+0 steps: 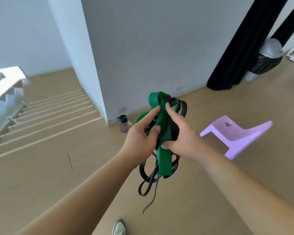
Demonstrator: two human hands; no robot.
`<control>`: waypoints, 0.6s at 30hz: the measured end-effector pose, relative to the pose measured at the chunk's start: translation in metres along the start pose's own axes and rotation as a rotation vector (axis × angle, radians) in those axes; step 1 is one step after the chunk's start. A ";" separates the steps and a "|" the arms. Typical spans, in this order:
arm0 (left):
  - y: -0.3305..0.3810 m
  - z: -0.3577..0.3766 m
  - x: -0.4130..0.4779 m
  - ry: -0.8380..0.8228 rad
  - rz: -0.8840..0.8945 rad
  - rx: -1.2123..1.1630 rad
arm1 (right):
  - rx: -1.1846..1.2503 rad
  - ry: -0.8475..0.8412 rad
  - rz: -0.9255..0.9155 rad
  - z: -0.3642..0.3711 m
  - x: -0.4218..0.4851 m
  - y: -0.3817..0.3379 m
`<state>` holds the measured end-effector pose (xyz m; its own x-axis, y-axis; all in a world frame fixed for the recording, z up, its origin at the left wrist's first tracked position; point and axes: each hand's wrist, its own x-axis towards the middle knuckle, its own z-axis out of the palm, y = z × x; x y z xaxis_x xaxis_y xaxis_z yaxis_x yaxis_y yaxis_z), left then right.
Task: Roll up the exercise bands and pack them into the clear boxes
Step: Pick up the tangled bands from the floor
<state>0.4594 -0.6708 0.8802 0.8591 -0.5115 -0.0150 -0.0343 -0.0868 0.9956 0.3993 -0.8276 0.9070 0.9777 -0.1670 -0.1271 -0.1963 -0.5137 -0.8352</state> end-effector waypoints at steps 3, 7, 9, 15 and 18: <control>0.025 0.027 0.080 -0.056 0.036 0.003 | 0.001 0.082 0.011 -0.057 0.052 0.007; 0.038 0.072 0.183 -0.130 0.047 0.045 | 0.001 0.153 0.014 -0.129 0.118 0.039; 0.030 0.101 0.234 -0.161 0.024 0.043 | 0.011 0.177 0.038 -0.160 0.154 0.070; -0.004 0.178 0.389 -0.110 -0.047 0.072 | 0.082 0.109 0.055 -0.251 0.280 0.167; -0.006 0.205 0.462 -0.106 -0.088 0.097 | 0.086 0.059 0.085 -0.295 0.343 0.199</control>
<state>0.7519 -1.0820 0.8488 0.8027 -0.5850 -0.1162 -0.0151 -0.2147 0.9766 0.6739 -1.2351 0.8551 0.9512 -0.2576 -0.1696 -0.2686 -0.4215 -0.8661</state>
